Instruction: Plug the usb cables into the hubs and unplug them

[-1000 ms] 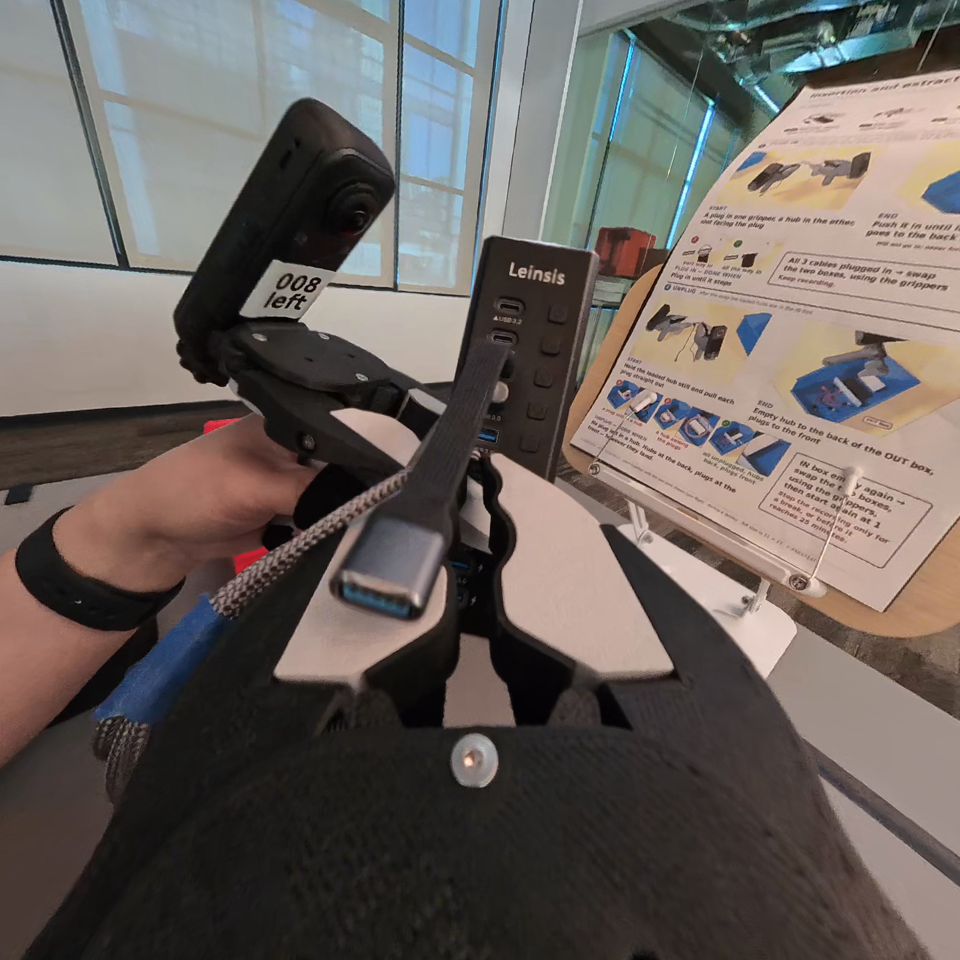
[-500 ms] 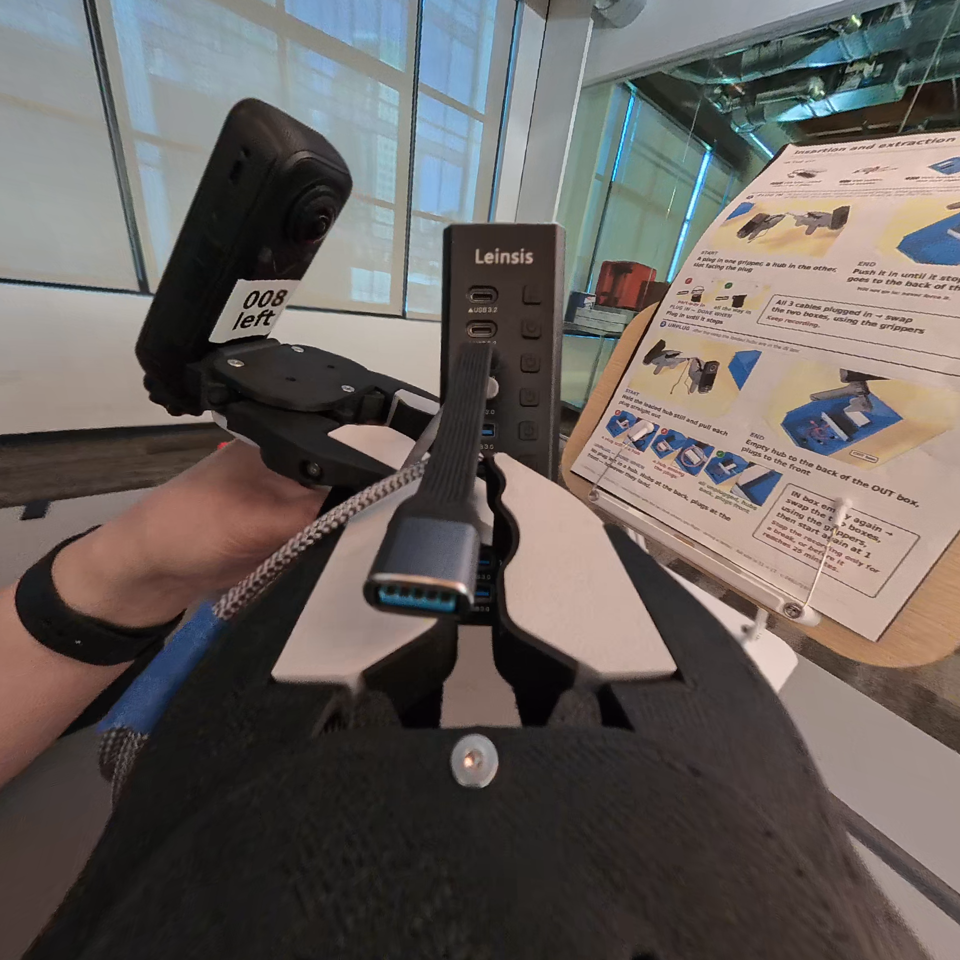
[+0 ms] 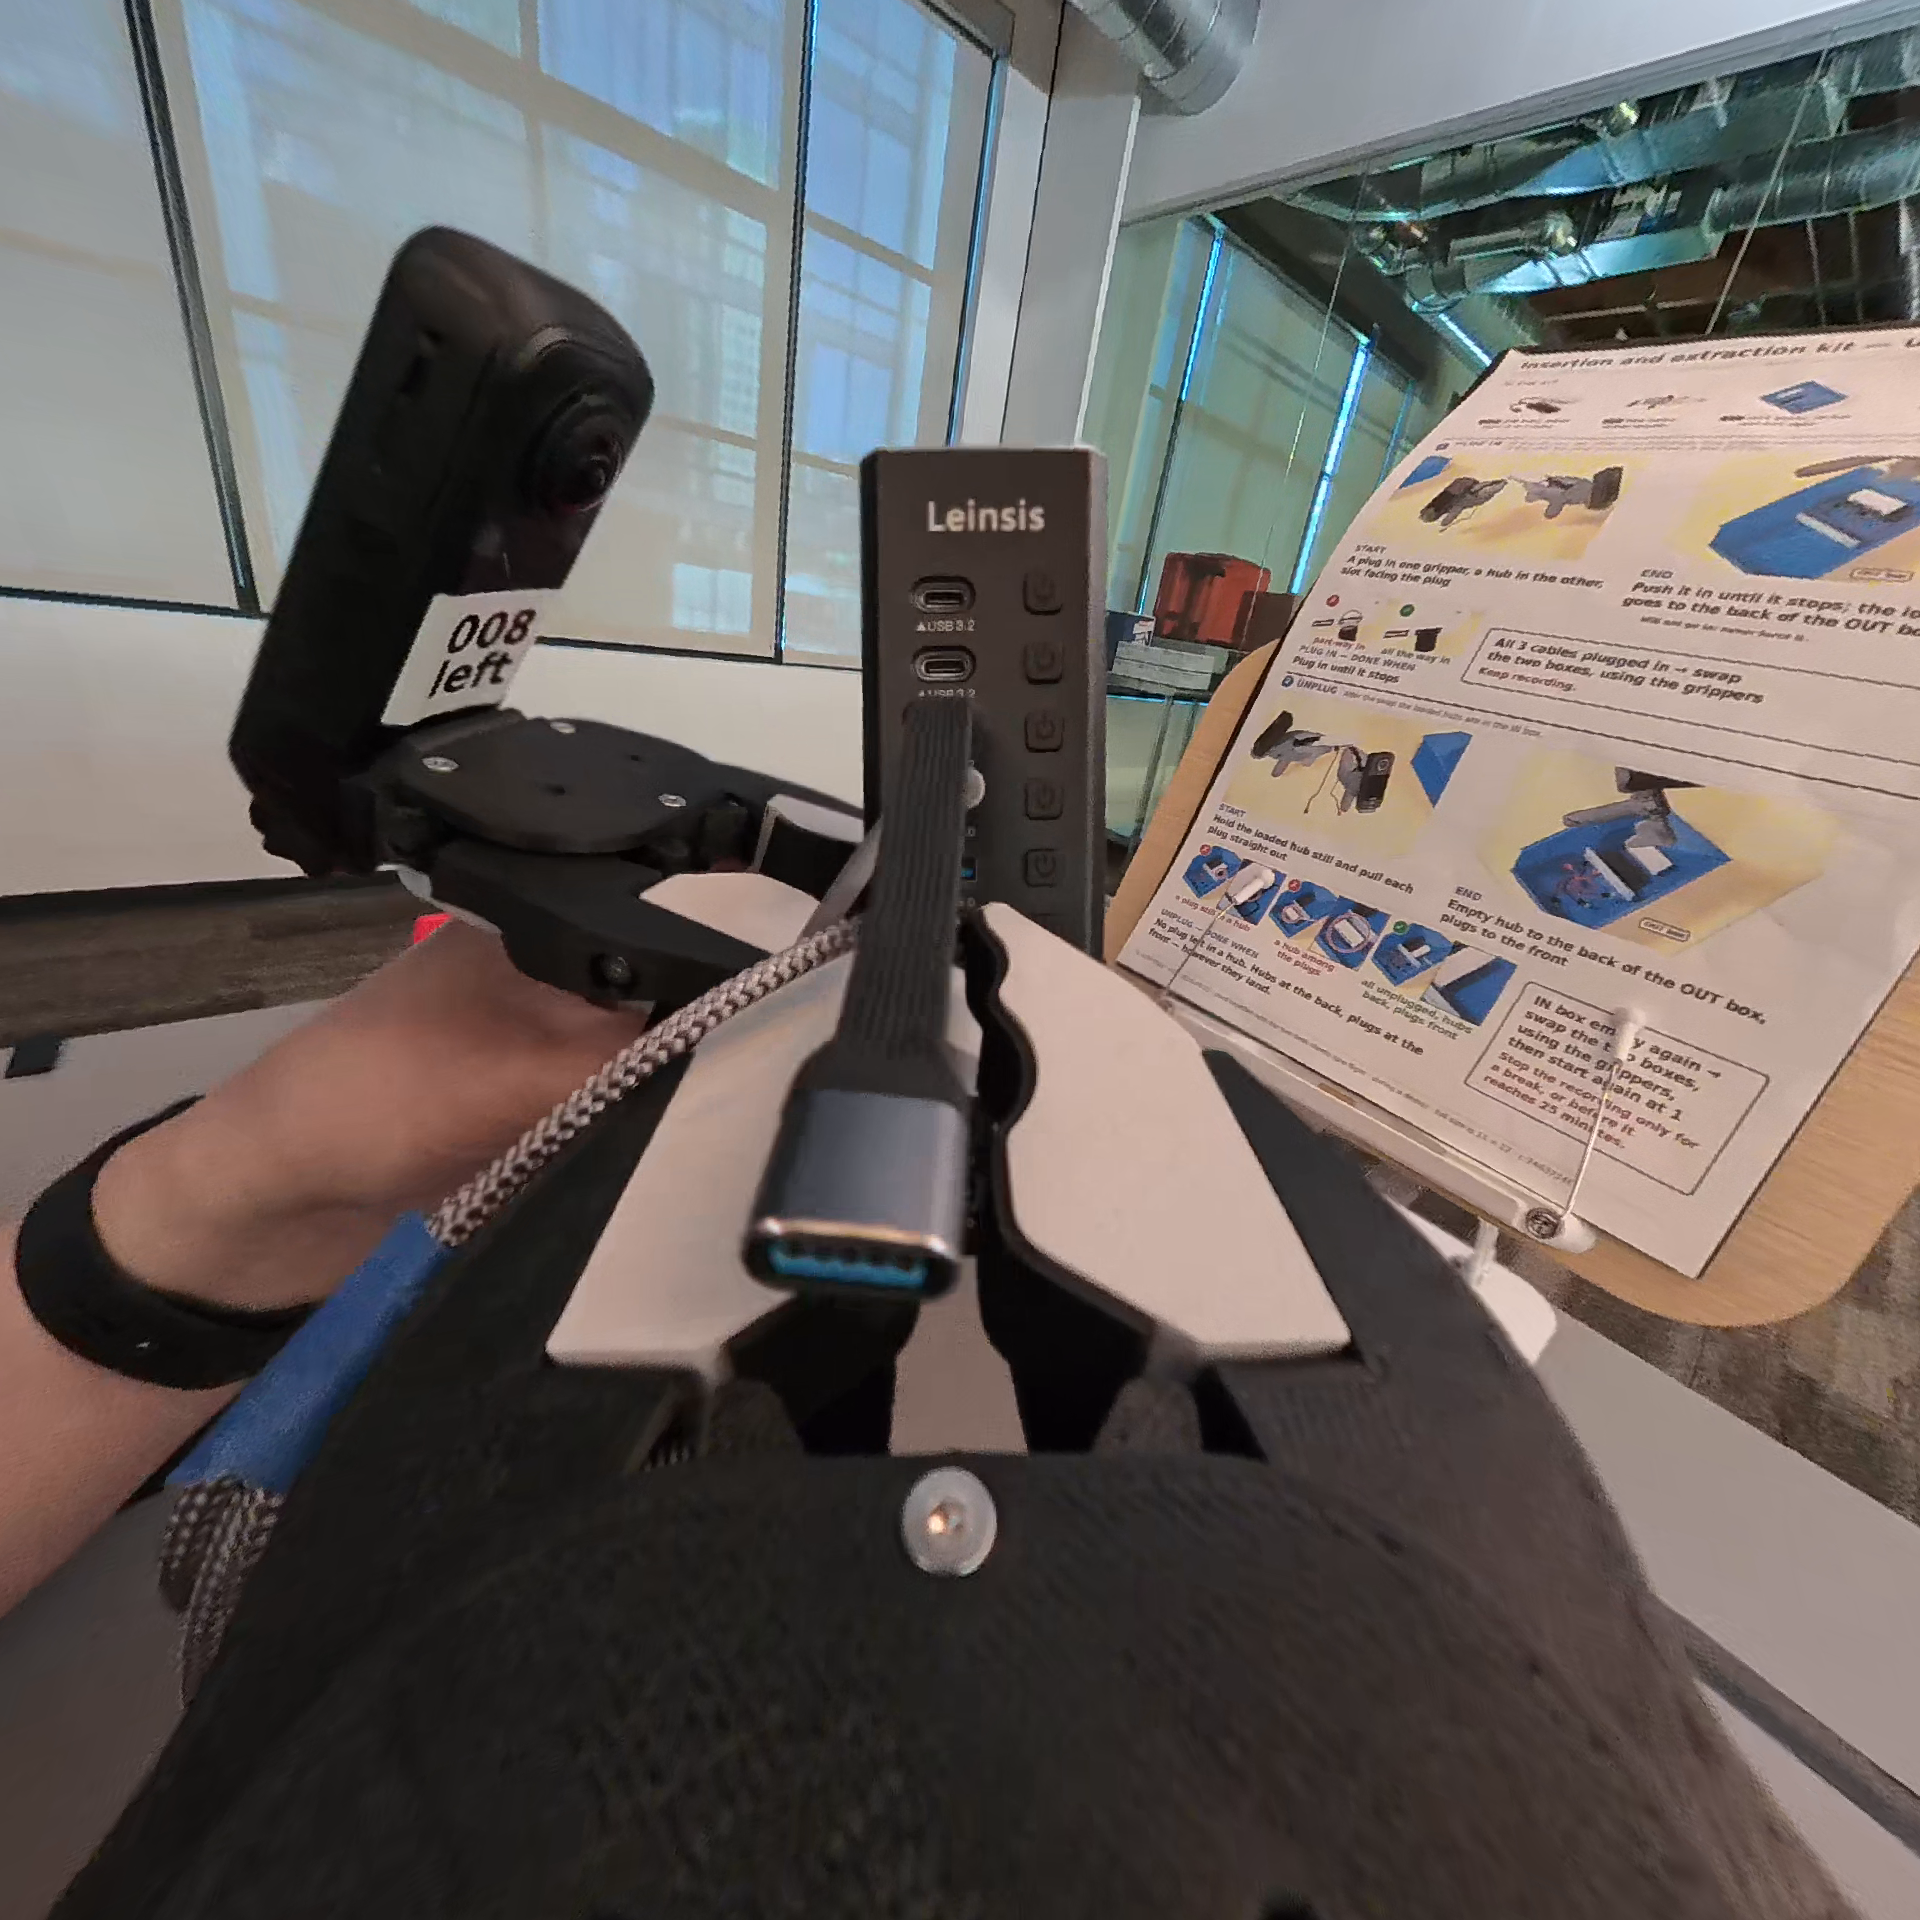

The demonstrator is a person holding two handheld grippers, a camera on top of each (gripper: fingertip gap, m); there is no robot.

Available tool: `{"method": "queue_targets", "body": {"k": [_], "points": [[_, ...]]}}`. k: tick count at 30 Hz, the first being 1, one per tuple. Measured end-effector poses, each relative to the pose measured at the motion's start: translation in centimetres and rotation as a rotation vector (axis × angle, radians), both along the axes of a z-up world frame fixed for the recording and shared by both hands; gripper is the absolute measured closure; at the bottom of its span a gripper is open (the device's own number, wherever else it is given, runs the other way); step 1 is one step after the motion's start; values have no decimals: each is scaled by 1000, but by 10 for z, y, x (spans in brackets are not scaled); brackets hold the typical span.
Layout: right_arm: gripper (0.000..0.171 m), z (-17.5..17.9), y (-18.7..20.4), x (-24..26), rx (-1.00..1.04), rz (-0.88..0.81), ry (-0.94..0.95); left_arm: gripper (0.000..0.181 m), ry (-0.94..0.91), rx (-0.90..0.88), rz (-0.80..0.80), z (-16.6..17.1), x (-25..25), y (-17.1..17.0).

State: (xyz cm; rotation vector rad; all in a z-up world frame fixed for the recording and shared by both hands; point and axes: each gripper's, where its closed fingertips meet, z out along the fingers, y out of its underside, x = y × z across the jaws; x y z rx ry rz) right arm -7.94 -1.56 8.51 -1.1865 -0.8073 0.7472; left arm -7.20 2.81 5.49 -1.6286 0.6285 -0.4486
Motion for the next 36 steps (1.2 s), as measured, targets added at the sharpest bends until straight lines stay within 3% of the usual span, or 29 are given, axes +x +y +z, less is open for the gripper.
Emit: {"method": "queue_targets", "body": {"k": [1, 7, 12, 18, 25, 29, 33, 36], "points": [[166, -1, 0, 0, -10, 1, -2, 140, 1, -3, 5, 0, 0, 0], [167, 1, -2, 1, -10, -1, -16, 139, 1, 27, 28, 5, 1, -2], [157, 0, -3, 1, -16, -1, -30, 138, 53, 54, 68, 5, -2, -2], [162, 5, -4, -1, -11, 22, -1, 139, 60, 64, 75, 8, -6, -1], [155, 9, -5, 6, 36, 49, -36, 140, -85, -8, -14, 13, -20, -2], [147, 17, 5, 25, 36, 44, 22, 141, -195, -48, -225, 24, -26, -21], [126, -8, 3, 4, -248, 379, 116, 141, -226, -83, -439, 30, -18, -49], [124, -13, -18, -9, -403, 650, 153, 141, -197, -121, -506, 24, -12, -58]]}}
